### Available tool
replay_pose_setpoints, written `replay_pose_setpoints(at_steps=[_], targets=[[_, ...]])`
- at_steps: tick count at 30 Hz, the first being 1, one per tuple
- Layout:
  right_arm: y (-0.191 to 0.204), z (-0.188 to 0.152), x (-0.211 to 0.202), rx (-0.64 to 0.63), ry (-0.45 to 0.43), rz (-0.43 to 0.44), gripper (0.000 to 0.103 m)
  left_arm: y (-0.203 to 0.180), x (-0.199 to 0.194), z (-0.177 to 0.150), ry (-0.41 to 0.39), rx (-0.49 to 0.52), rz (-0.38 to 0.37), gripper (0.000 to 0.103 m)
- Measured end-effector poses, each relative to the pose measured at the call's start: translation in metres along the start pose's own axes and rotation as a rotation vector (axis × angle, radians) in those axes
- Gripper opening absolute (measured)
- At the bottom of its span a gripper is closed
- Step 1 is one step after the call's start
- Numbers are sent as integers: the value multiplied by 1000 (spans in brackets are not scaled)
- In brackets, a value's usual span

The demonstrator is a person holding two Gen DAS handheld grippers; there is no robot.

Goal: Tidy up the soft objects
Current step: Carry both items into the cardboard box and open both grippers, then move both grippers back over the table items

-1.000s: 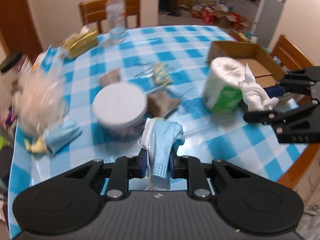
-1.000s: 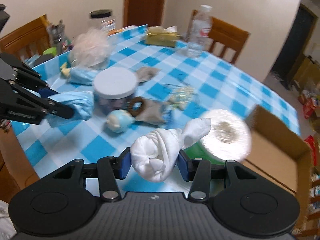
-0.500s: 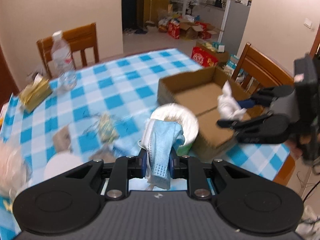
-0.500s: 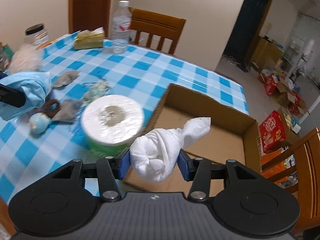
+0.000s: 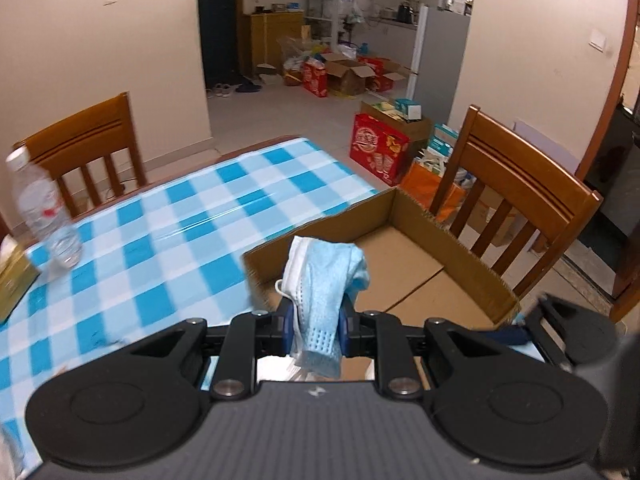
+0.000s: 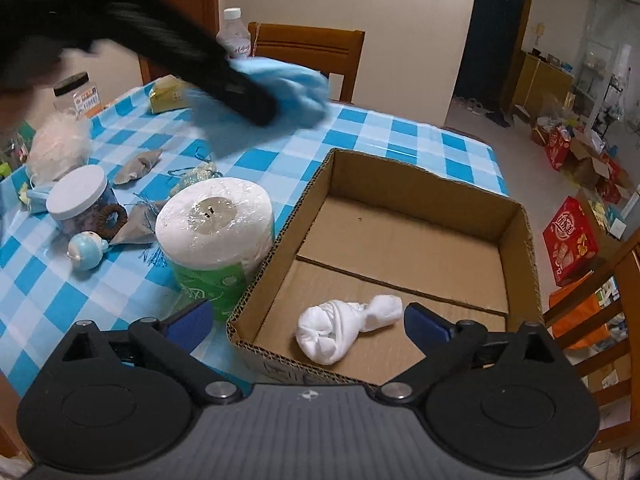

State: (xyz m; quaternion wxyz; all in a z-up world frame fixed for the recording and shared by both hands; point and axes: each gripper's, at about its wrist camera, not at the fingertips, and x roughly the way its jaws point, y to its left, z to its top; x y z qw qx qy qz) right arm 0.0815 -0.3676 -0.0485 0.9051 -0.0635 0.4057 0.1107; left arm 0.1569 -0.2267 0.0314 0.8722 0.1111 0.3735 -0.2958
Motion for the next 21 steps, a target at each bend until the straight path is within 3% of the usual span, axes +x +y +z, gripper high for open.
replay_pose_setpoints(at_steps=[1, 3, 4, 5, 11, 21], targets=[[-2, -1, -3, 8, -6, -3, 103, -4, 9, 6, 3, 5, -7, 27], [-8, -2, -6, 26, -16, 0, 103, -14, 22, 14, 6, 17, -15, 48], [-10, -3, -7, 35, -17, -3, 103, -18, 30, 19, 3, 22, -14, 70], [-12, -3, -8, 40, -18, -10, 103, -21, 36, 22, 3, 23, -13, 87], [-18, -7, -8, 34, -22, -35, 103, -33, 53, 25, -25, 45, 36, 91], [-15, -5, -5, 4, -41, -11, 103, -32, 28, 7, -46, 7, 101, 95]])
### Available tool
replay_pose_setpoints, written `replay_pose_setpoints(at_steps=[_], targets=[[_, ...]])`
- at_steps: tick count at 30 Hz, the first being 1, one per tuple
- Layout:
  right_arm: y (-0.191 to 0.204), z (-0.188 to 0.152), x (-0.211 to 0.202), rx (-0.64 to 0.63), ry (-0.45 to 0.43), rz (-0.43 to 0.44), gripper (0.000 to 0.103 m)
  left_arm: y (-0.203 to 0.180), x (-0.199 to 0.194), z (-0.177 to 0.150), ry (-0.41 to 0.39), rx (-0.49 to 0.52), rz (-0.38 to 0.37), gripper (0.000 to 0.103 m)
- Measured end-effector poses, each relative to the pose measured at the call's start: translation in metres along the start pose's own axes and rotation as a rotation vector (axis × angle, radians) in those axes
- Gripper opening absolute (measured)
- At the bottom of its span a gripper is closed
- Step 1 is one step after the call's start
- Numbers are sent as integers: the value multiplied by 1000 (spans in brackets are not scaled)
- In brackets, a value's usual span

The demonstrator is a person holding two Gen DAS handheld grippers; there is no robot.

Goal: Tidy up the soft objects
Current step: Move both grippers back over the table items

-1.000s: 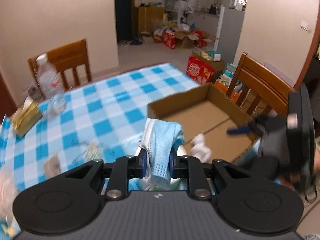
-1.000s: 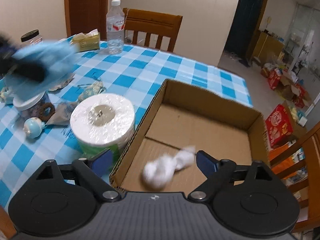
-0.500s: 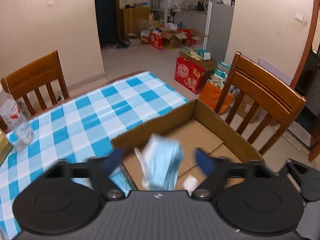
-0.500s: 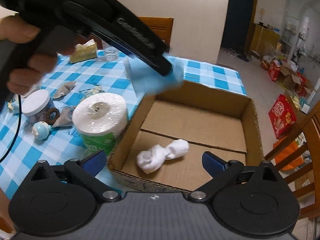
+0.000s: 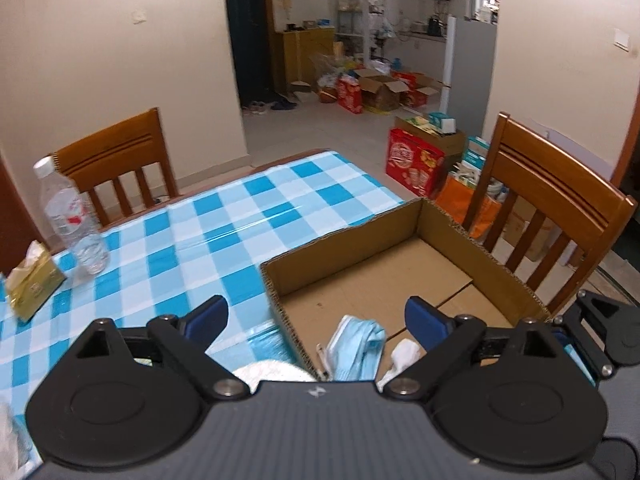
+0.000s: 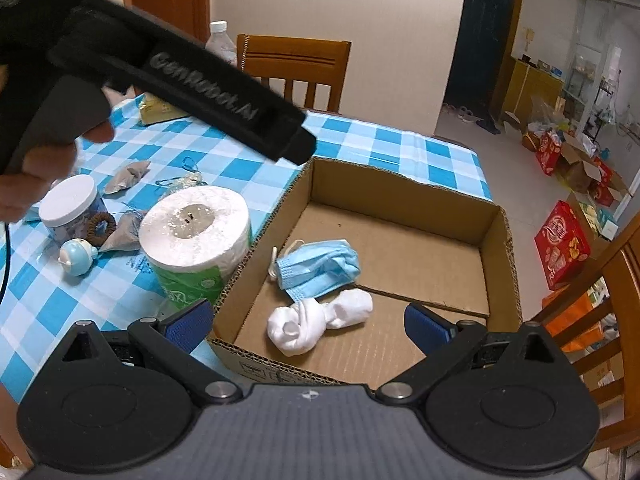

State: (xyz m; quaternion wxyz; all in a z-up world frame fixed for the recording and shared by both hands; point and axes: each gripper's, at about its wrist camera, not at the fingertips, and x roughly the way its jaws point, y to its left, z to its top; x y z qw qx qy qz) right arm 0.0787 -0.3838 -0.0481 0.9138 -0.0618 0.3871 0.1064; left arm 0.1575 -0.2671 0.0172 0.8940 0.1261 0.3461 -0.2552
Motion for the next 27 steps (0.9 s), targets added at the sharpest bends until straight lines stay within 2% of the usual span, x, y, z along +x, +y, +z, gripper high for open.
replay_pose_setpoints(at_steps=[4, 7, 14, 18, 27], targets=[[5, 0, 2, -12, 5, 10, 103, 2, -15, -11, -19, -26, 43, 95], [12, 0, 2, -20, 11, 20, 103, 9, -27, -24, -27, -64, 47, 95], [44, -1, 3, -24, 19, 26, 103, 33, -57, -67, -46, -110, 129, 100], [69, -3, 5, -36, 33, 29, 103, 54, -71, -95, -24, -143, 139, 100], [132, -10, 25, -56, 97, 67, 103, 100, -92, -155, 45, -144, 146, 100]])
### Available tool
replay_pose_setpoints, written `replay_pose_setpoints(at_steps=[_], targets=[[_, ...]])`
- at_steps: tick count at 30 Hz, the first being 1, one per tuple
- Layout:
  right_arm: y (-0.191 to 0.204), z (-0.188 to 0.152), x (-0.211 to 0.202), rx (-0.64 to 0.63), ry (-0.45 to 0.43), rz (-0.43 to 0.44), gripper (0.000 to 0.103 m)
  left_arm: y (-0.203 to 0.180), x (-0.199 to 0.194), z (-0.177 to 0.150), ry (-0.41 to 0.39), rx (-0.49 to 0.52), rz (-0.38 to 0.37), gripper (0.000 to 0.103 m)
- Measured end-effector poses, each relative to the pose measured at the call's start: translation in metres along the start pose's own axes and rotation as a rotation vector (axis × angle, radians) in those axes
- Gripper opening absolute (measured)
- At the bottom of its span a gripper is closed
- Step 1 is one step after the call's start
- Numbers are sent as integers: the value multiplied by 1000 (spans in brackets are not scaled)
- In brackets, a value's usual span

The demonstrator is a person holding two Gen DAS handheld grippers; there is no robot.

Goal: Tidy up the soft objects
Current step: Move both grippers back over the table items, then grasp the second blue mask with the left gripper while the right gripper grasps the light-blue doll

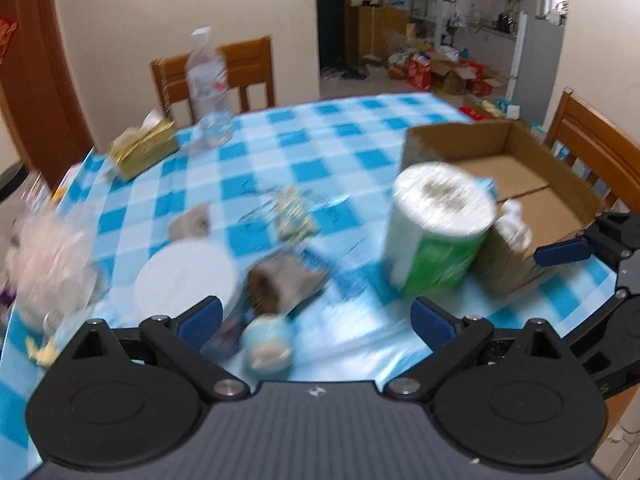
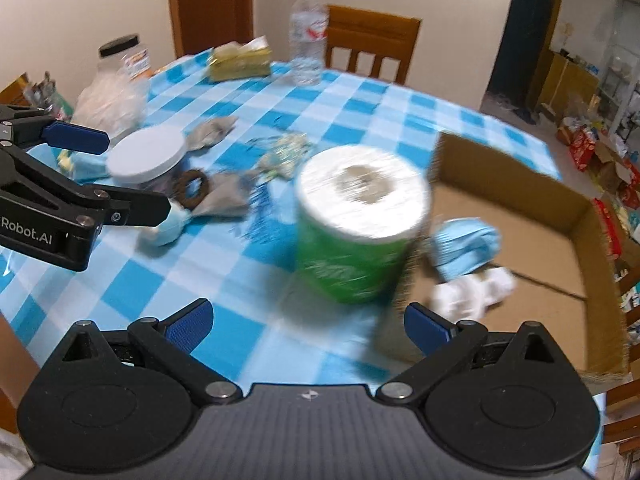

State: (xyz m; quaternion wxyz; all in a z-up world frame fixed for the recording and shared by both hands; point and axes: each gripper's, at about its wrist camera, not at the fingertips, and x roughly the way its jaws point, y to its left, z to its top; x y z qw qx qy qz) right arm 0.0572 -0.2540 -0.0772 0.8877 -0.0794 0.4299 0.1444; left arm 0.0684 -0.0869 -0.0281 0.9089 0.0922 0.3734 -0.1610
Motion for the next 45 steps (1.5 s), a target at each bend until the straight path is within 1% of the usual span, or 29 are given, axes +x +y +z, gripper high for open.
replay_pose_setpoints(at_steps=[4, 9, 15, 20, 24, 28, 32, 36, 39, 42, 44, 45], targets=[[24, -2, 21, 5, 17, 41, 103, 27, 2, -25, 41, -23, 30, 100], [55, -1, 54, -9, 57, 80, 103, 62, 9, -47, 78, -69, 72, 100], [84, 15, 82, -40, 46, 97, 103, 102, 16, -66, 97, -99, 147, 100], [99, 33, 99, -47, 37, 108, 103, 139, 28, -73, 92, -130, 202, 100], [106, 42, 110, -47, 35, 110, 103, 170, 44, -69, 84, -160, 257, 100], [111, 48, 121, -41, 40, 110, 103, 196, 59, -64, 76, -198, 289, 100], [113, 52, 130, -32, 39, 107, 103, 216, 76, -65, 91, -237, 290, 100], [113, 52, 140, -20, 60, 104, 103, 226, 87, -67, 103, -264, 276, 100], [117, 51, 141, -43, 52, 88, 103, 223, 92, -66, 112, -244, 271, 100], [120, 50, 141, -70, 56, 77, 103, 217, 91, -66, 127, -227, 216, 100], [119, 49, 140, -69, 50, 78, 103, 209, 90, -67, 157, -226, 140, 100], [119, 49, 140, -69, 47, 79, 103, 205, 89, -68, 169, -225, 118, 100]])
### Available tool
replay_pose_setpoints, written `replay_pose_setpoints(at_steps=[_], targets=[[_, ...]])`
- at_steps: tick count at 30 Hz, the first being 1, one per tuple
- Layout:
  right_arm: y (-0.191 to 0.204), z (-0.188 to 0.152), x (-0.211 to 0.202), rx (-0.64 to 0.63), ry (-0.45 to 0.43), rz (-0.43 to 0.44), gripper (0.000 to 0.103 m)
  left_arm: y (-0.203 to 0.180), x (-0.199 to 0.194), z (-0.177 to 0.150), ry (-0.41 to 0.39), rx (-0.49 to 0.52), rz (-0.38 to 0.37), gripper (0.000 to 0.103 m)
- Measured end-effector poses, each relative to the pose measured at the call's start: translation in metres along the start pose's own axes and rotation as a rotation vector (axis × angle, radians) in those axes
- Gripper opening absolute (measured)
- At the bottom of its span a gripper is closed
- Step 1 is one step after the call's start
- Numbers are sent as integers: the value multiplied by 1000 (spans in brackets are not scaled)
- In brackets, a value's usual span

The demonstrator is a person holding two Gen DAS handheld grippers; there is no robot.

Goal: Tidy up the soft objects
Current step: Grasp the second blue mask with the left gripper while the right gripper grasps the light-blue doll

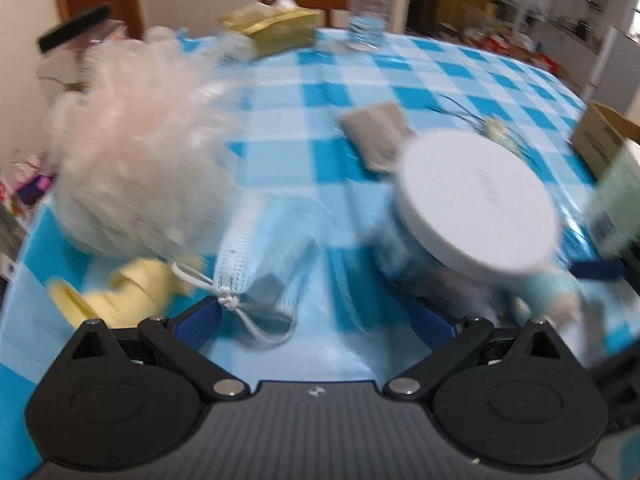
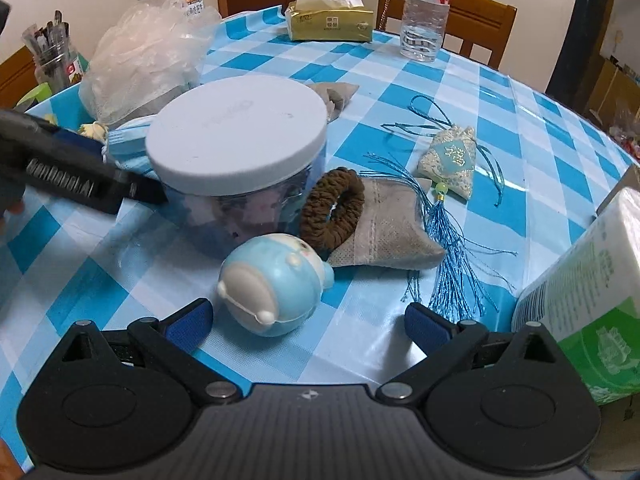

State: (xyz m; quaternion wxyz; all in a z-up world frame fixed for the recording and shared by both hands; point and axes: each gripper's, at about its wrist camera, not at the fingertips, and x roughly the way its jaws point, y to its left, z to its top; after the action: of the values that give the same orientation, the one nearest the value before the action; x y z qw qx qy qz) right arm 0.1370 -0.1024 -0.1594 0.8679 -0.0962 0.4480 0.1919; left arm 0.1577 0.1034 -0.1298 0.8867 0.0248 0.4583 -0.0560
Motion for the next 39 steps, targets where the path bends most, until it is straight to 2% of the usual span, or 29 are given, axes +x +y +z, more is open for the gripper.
replay_pose_setpoints(at_steps=[4, 13, 21, 26, 30, 33, 35, 36, 39], targets=[[0, -3, -2, 8, -14, -8, 103, -15, -5, -10, 29, 38, -71, 101], [4, -12, -6, 42, -45, -38, 103, -13, 5, -10, -7, 75, 51, 101], [12, -7, -3, -1, -47, -5, 103, -3, 15, -7, -33, 25, 15, 102], [19, 3, -3, -28, -64, 5, 85, -3, 15, -8, -39, 25, 16, 102], [22, 8, -6, -31, -80, 1, 79, -2, 13, -9, -38, 22, 22, 101], [21, 9, -5, -34, -76, -7, 69, -1, 10, -10, -49, 22, 28, 92], [20, 8, -5, -32, -69, -12, 62, -1, 10, -8, -57, 20, 33, 77], [20, 8, -5, -28, -70, -16, 61, 0, 9, -7, -61, 19, 34, 74], [19, 8, -6, -24, -67, -20, 59, 3, 9, -5, -66, 2, 23, 53]])
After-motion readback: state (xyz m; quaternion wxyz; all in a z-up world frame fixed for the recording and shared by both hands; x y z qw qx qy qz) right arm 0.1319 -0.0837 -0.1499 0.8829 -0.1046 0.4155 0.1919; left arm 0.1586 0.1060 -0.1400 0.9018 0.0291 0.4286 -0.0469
